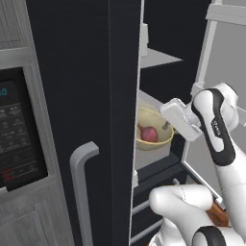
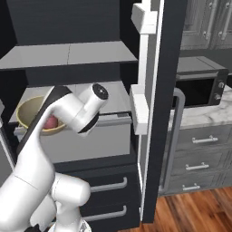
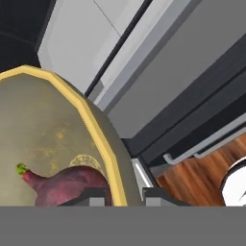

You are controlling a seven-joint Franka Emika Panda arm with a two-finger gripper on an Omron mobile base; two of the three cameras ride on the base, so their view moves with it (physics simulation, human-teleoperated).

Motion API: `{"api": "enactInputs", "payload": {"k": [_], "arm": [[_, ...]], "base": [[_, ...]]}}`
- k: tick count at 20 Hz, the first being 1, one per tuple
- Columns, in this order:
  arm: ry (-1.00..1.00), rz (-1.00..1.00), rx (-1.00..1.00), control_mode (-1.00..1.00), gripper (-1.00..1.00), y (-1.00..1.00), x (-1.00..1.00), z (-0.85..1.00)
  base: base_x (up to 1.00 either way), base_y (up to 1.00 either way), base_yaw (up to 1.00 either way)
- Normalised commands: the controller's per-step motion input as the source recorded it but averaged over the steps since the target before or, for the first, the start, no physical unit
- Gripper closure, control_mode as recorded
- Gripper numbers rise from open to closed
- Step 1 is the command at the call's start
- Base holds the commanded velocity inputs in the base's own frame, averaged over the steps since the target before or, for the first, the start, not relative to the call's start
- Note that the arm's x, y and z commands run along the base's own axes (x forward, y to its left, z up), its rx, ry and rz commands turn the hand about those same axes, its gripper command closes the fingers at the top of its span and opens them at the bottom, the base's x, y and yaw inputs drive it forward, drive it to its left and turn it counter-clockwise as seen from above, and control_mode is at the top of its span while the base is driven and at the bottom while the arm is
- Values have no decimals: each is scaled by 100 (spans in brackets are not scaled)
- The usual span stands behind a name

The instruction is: Move the mug from next to the sink to the open cabinet. Then, move the bowl with the onion to the fridge to clear the area for faucet cleaning.

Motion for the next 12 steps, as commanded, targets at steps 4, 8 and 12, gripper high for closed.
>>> {"api": "enactInputs", "payload": {"k": [4,8,12], "arm": [[-6,-30,0,-100,100,17,86,42],[-1,-26,0,-100,100,25,100,7],[10,-20,0,-100,100,28,99,0]], "base": [[0,0,0],[0,0,0],[0,0,0]]}}
